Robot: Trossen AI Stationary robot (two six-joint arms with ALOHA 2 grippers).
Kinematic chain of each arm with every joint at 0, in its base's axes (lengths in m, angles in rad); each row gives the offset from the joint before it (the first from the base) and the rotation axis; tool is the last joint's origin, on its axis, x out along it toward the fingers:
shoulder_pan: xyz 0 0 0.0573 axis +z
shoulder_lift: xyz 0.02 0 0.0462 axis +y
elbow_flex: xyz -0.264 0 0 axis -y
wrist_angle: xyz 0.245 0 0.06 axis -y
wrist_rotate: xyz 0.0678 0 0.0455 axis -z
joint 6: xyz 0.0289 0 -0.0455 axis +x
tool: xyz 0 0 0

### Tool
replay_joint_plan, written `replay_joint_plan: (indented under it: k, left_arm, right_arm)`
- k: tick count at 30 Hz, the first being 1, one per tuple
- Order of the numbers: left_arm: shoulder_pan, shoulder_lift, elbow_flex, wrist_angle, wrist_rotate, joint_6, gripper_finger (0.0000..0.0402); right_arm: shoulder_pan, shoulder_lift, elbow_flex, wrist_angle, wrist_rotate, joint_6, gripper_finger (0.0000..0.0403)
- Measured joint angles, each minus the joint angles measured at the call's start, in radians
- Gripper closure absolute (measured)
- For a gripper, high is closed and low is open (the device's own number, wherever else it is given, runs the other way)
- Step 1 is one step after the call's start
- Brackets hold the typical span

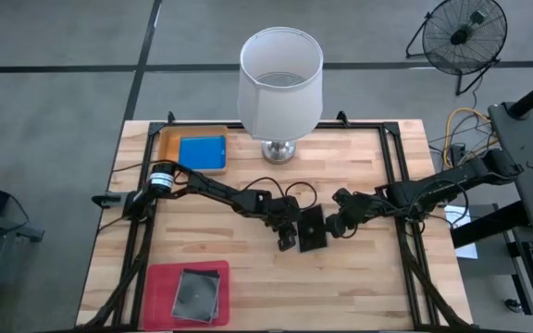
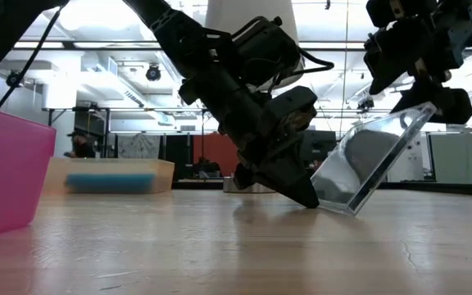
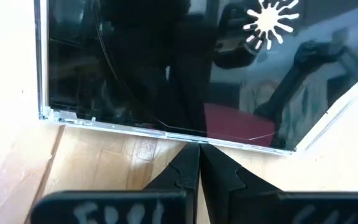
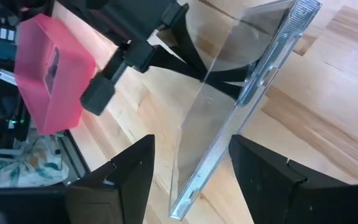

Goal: Pick & place jewel cases by type
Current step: Put the black cd case into the pink bin

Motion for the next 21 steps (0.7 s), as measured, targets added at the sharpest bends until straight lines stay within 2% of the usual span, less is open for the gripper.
replay_joint_plan:
  k: [4,6,21]
  left_arm:
    - [0.0,0.0,0.003,0.007,-0.003,-0.003,0.0401]
    - [0.002,0.006,0.012,0.085,-0.021,-0.003,0.0401]
    - [0.005,0.005,0.009,0.095,-0.039,-0.036,0.0402]
  right_arm:
    - [0.0,0.001,-0.001,0.038,-0.003,0.0,0.0198]
    - [-0.001,0.015,-0.005,0.046,-0.003,-0.001,0.0198]
    - [0.005,0.066,0.013,0.049,-0.027,0.004,0.0198]
